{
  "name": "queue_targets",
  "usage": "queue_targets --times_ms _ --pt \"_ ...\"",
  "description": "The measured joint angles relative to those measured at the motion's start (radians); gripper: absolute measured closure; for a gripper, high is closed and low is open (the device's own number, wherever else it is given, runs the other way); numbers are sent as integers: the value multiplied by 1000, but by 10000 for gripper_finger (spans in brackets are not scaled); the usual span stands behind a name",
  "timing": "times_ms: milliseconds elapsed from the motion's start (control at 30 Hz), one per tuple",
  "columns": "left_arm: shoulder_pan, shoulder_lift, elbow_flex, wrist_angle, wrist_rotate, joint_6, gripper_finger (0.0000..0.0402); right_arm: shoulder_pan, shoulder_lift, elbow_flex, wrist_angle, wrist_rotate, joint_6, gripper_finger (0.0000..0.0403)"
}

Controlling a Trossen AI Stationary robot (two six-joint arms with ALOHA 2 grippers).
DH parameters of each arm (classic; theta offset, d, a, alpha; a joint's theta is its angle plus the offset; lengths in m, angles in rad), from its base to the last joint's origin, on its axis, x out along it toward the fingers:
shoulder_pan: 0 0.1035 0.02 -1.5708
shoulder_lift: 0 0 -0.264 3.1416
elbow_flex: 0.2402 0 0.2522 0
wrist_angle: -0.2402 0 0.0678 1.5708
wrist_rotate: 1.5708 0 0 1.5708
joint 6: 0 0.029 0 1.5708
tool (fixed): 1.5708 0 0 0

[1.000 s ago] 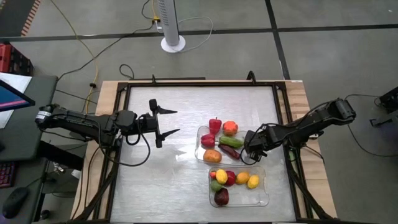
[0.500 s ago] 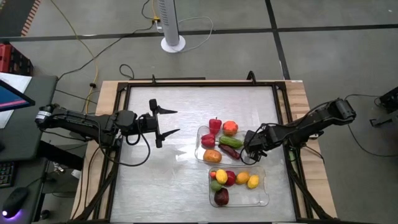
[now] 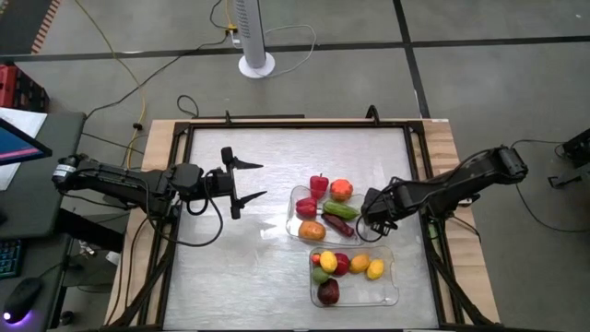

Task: Sort produce into baskets
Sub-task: Put the garlic into the top transparent bin, then put the pumpkin into the top transparent bin

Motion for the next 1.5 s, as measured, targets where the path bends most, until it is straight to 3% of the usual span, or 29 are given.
queue_targets --times_ms 500,633,733,900,1167,1300,1500 --pt "0 0 0 0 0 0 88 62 0 340 -279 0 50 386" --pt "0 0 0 0 0 0 88 122 0 433 -250 3 45 386" --pt "0 0 0 0 0 0 88 150 0 451 -131 6 9 379" --pt "0 0 0 0 0 -5 88 147 19 451 5 29 -85 329" --pt "-8 0 0 0 0 -2 88 113 64 450 -11 37 -150 210" --pt "-8 0 0 1 0 -4 88 31 69 450 14 106 -199 155" --pt "-7 0 0 -23 0 -25 88 -149 71 450 76 87 -380 111"
